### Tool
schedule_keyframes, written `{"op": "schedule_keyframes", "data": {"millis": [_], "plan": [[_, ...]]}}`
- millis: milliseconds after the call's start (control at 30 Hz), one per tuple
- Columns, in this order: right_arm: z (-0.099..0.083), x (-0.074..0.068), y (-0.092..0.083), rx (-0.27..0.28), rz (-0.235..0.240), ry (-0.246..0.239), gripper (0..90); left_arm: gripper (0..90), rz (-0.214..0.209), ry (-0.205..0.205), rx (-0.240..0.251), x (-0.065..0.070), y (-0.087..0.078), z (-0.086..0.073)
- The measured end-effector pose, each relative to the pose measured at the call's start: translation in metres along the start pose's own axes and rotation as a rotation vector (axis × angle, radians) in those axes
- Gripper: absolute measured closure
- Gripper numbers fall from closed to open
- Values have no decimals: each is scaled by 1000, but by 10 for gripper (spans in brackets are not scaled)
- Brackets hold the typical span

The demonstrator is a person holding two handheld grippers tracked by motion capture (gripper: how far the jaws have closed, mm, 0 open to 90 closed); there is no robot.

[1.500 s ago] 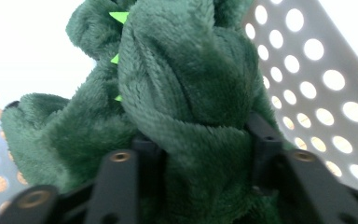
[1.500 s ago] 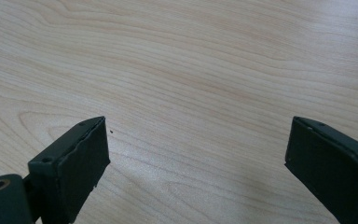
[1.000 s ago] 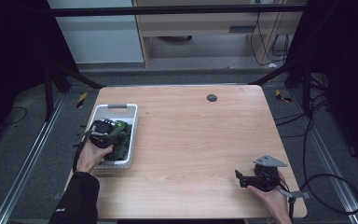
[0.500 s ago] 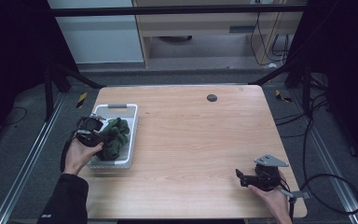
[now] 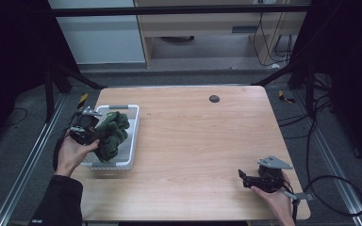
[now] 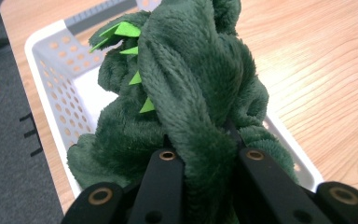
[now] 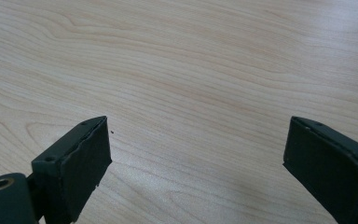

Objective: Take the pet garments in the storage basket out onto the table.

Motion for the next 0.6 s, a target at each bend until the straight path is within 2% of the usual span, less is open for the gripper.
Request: {"op": "schedule_keyframes", "data": {"millis": [300,600], "plan": [[1,0,-1,9,1,-3,74,840,1,21,38,5,-14,16],[2,0,-2,12,2,-2,75,839,-22,56,43,17,-21,29]]}}
Point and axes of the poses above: each handheld gripper's, and its own axes: y roughly forward along the jaws, z roughly out of its top, x roughly to its right, the point moved 4 cm from there along y, roughly forward along the jaws, and after that the axes turned 11 degrees about y, right-handed, at the moved point
